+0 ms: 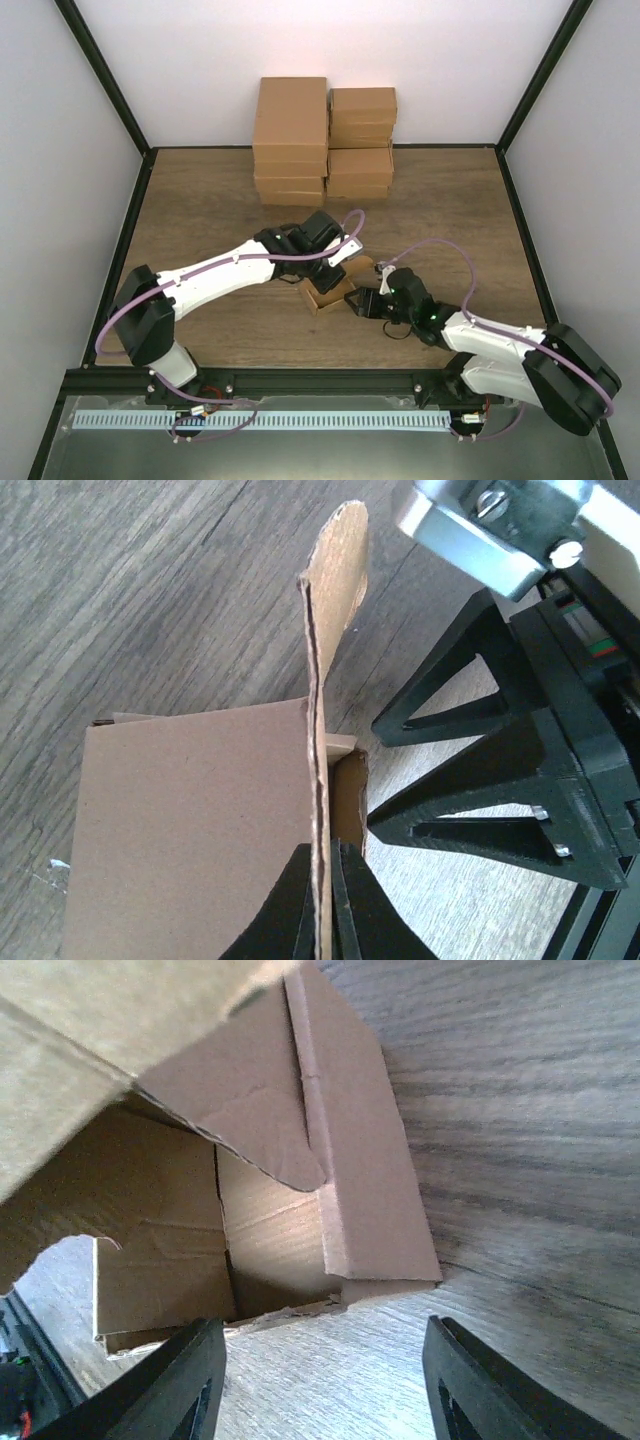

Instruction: Fold the paper box

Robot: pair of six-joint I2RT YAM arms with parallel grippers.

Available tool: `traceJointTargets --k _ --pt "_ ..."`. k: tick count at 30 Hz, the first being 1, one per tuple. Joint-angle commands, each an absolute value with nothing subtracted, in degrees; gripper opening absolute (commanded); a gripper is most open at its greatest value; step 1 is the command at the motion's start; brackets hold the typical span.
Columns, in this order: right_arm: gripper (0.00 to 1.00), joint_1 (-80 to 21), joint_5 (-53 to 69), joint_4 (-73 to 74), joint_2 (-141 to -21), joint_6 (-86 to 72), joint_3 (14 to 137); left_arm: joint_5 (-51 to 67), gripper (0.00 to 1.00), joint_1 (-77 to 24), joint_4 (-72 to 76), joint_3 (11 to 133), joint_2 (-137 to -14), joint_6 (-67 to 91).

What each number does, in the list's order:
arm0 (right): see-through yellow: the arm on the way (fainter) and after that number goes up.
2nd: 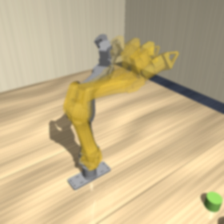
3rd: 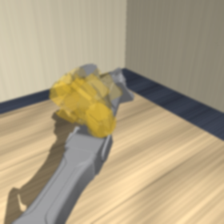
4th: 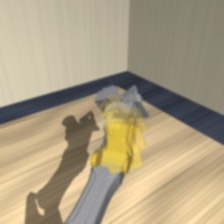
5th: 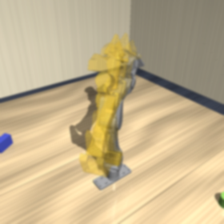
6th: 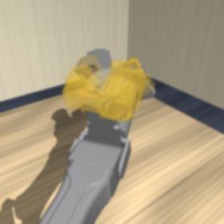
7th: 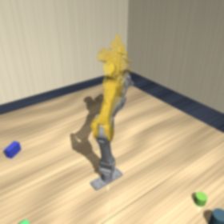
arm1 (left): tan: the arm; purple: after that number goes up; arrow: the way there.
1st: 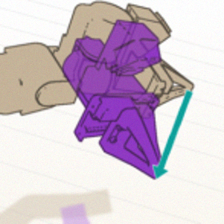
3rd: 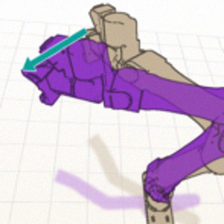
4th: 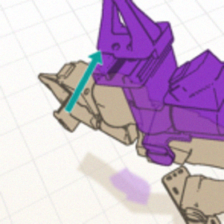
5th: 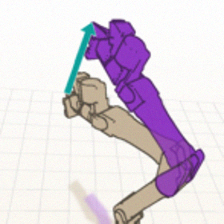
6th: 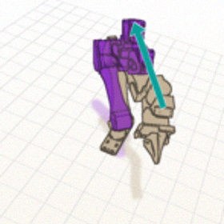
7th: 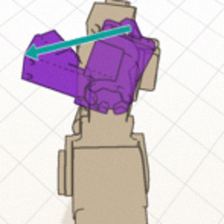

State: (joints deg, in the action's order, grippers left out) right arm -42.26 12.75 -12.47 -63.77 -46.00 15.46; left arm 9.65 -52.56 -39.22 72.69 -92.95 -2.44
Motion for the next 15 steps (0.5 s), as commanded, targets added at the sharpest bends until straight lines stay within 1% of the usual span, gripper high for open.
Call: traceJointTargets --k 1,4,10,15 --pt "0.55 -42.58 6.86 -7.43 -59.96 -43.43 16.29 7.57 0.04 -52.90 -38.59 70.21 -94.31 -2.82" --pt "0.51 -41.92 4.10 -4.26 -57.61 -42.07 16.69 7.14 0.04 -52.91 -38.21 69.64 -94.62 -2.81" --pt "0.43 -38.17 3.84 -2.86 -52.58 -37.58 17.15 7.61 0.04 -52.83 -37.46 68.37 -95.27 -1.73" --pt "0.41 -37.48 3.79 -1.76 -49.27 -32.93 18.07 7.11 0.04 -52.86 -38.22 67.28 -93.97 -0.83"
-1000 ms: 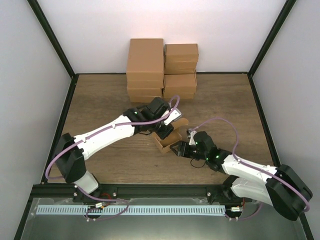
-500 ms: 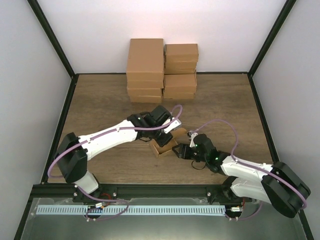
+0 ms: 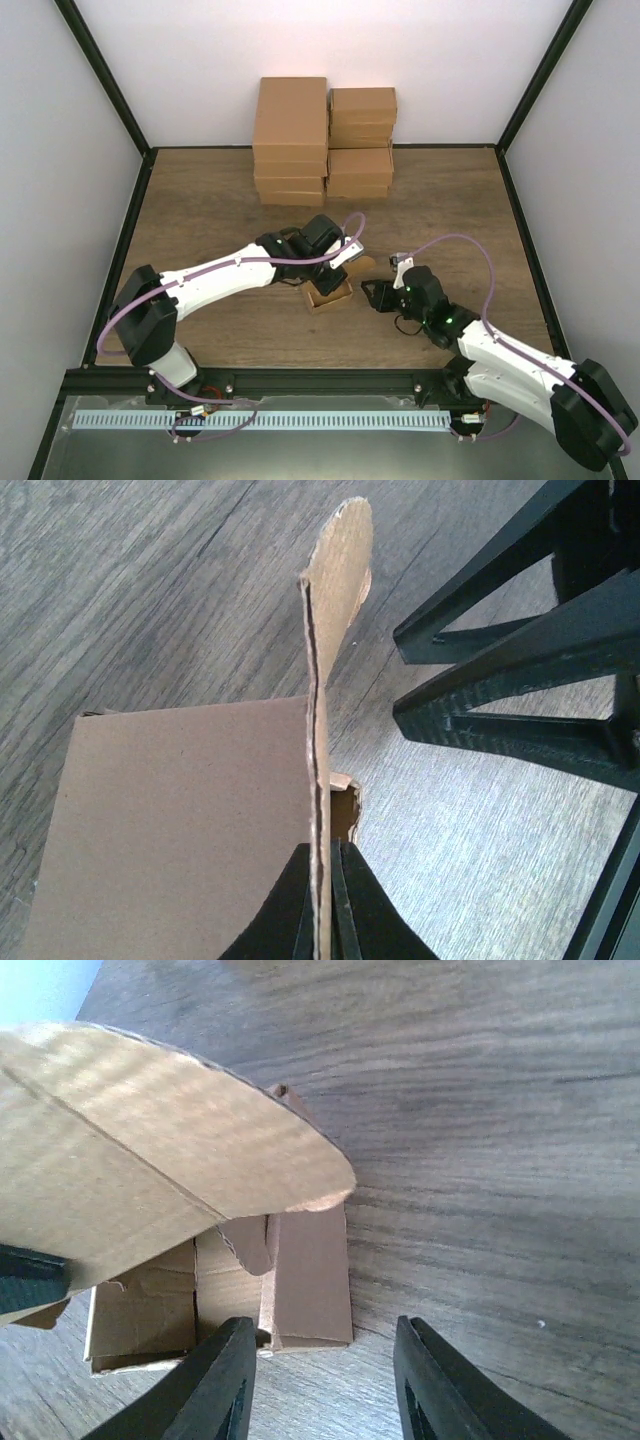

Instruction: Fold the paper box

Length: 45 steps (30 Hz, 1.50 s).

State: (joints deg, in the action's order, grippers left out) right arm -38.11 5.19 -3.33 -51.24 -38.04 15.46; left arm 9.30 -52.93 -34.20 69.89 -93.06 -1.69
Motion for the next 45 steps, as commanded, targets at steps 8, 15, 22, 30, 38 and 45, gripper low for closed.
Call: traceJointTargets --k 8,15,22,30,38,45 --pt "0.14 -37.14 3.68 -7.22 -51.18 -32.72 16.34 6.42 0.04 -52.89 -38.34 66.95 -90.45 0.31" --pt "0.01 -36.61 5.97 -26.49 -55.92 -40.06 9.01 6.76 0.04 -52.86 -38.00 65.80 -89.70 1.21" --pt "0.01 -36.46 9.07 -41.94 -65.70 -44.29 8.73 6.92 0.04 -52.81 -37.54 65.15 -88.58 1.74" --pt "0.01 -36.47 11.27 -45.70 -73.22 -44.67 11.74 8.32 0.04 -52.82 -35.98 63.99 -88.22 2.37" --pt "0.01 -36.47 16.94 -49.20 -76.27 -48.58 11.60 9.10 0.04 -52.66 -35.04 63.86 -88.29 2.79" --pt "0.01 -36.55 19.48 -49.28 -75.20 -49.65 10.66 9.40 0.04 -52.73 -34.81 63.89 -88.81 3.12"
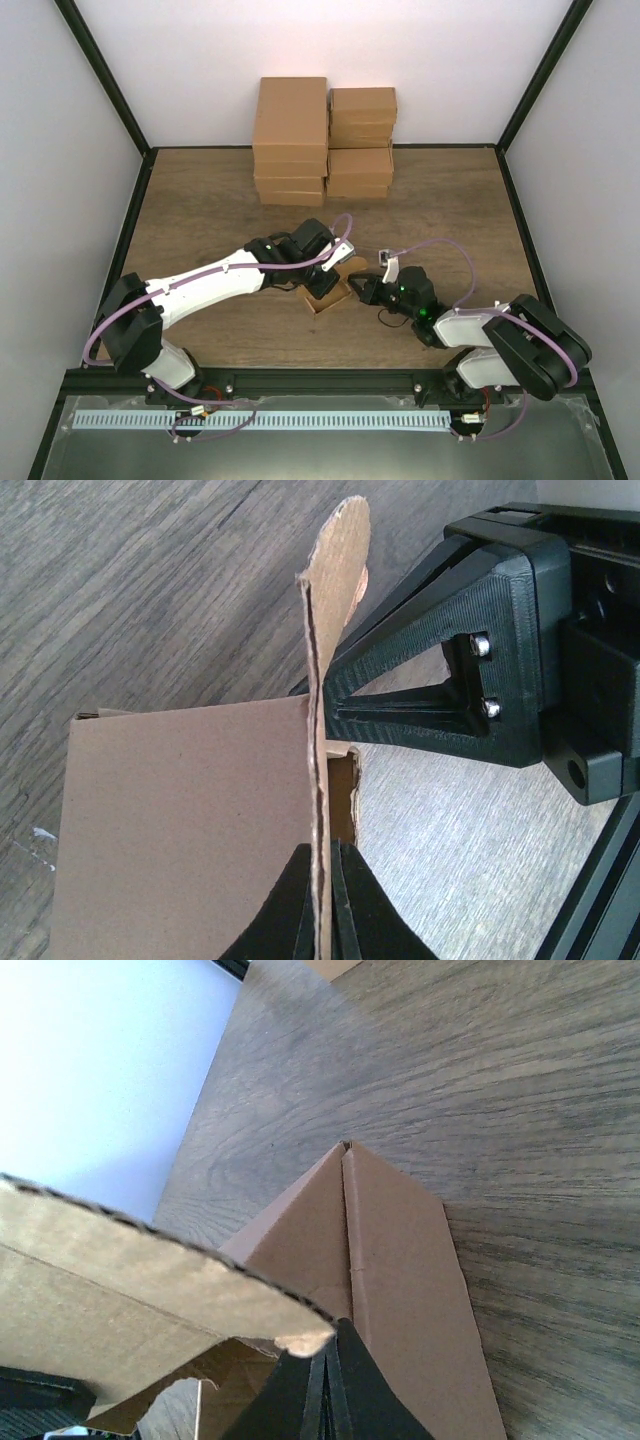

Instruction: Fold the paper box

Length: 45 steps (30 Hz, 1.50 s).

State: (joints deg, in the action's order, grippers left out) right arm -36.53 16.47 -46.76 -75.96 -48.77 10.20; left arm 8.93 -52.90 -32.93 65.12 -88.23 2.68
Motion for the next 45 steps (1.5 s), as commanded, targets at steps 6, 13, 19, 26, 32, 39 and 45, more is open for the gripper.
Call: traceJointTargets --k 6,13,19,26,32,39,45 --pt "0.01 -36.56 20.47 -49.12 -77.44 -49.97 11.14 9.49 0.04 -52.72 -34.90 63.69 -88.51 3.25" --pt "0.01 -37.05 22.14 -50.13 -81.18 -50.27 12.26 10.23 0.04 -52.72 -34.51 62.67 -88.33 3.79" --pt "0.01 -37.56 21.25 -44.91 -81.29 -47.53 13.85 10.14 0.04 -52.73 -34.49 62.02 -88.10 3.87" --pt "0.01 -37.71 17.32 -42.19 -77.52 -46.50 13.05 9.58 0.04 -52.72 -35.03 61.92 -87.73 3.71" --pt "0.01 -37.71 8.70 -26.75 -67.28 -39.92 15.09 9.41 0.04 -52.73 -35.23 61.29 -87.96 3.43" --pt "0.01 -37.54 2.81 -15.23 -61.52 -35.25 16.78 10.17 0.09 -52.72 -34.06 60.14 -87.95 4.20" --pt "0.01 -37.19 -2.01 -9.36 -56.17 -31.18 18.90 11.44 0.38 -52.66 -33.89 59.32 -87.88 4.97"
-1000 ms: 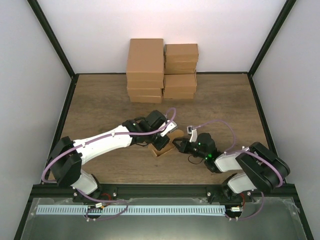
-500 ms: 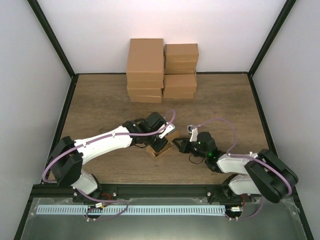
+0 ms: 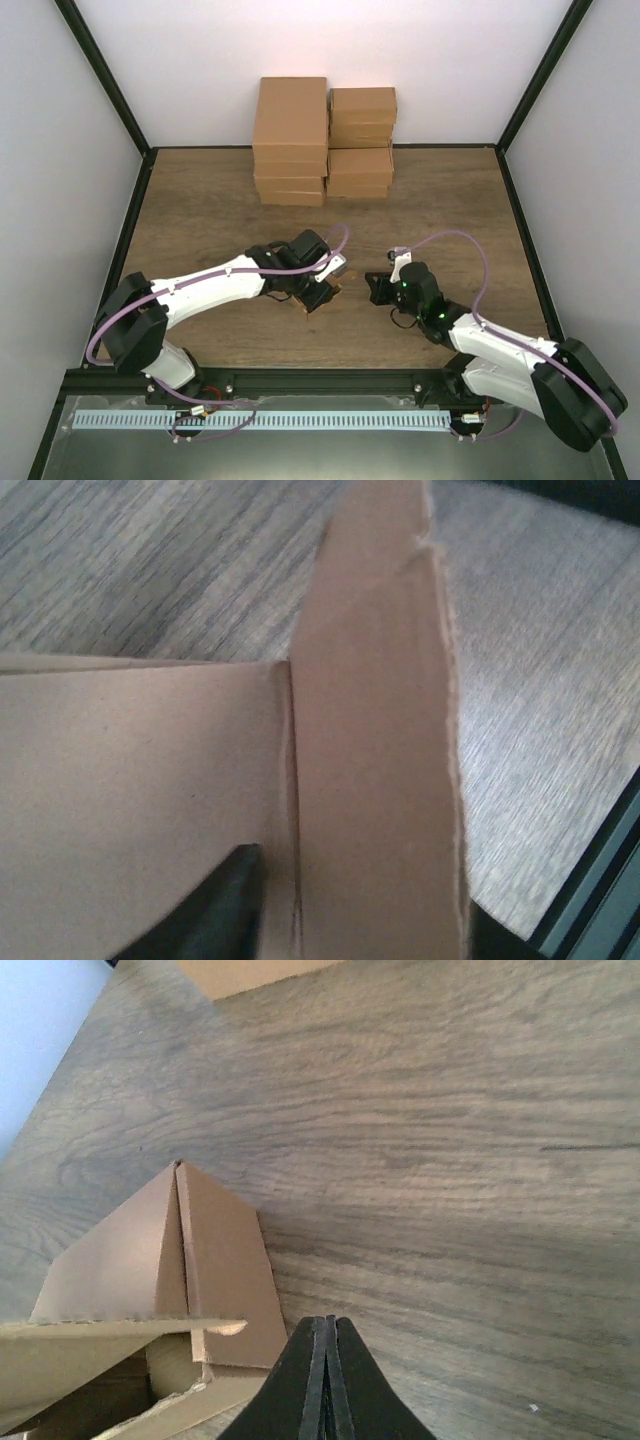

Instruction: Fold the paper box

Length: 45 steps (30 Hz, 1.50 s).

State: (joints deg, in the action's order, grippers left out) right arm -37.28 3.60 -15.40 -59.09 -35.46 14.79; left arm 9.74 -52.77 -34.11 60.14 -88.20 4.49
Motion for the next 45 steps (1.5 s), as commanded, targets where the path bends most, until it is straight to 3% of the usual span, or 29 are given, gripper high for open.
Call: traceJointTargets --k 1,6,13,23,27,36,41,45 --pt "0.01 -37.10 -2.58 -8.55 -55.71 -30.53 19.42 12.48 0.44 -52.73 -33.71 59.13 -87.83 5.13" --pt "0.02 -36.91 -3.31 -6.62 -54.86 -27.66 21.69 16.51 0.60 -52.70 -32.86 58.34 -89.00 6.64" --pt "0.02 -36.83 -1.27 -6.52 -55.30 -26.65 23.05 15.84 0.63 -52.73 -33.23 57.92 -90.96 7.51" --pt "0.08 -36.35 4.56 -2.09 -62.86 -24.01 29.38 17.75 0.81 -52.73 -35.16 61.09 -86.73 8.30" --pt "0.16 -36.21 8.10 -1.46 -63.80 -24.04 30.37 15.44 0.91 -51.98 -36.06 62.38 -81.75 9.84" --pt "0.40 -36.22 15.29 -0.52 -69.36 -21.67 33.02 12.33 0.92 -39.94 -32.22 55.93 -75.82 14.93" --pt "0.46 -36.22 17.73 -0.72 -72.20 -21.35 34.36 13.75 0.84 -34.45 -26.26 49.57 -74.38 16.90" --pt "0.55 -36.21 17.49 -1.06 -73.88 -18.96 35.63 11.33 0.86 -33.66 -24.46 46.44 -72.44 19.66"
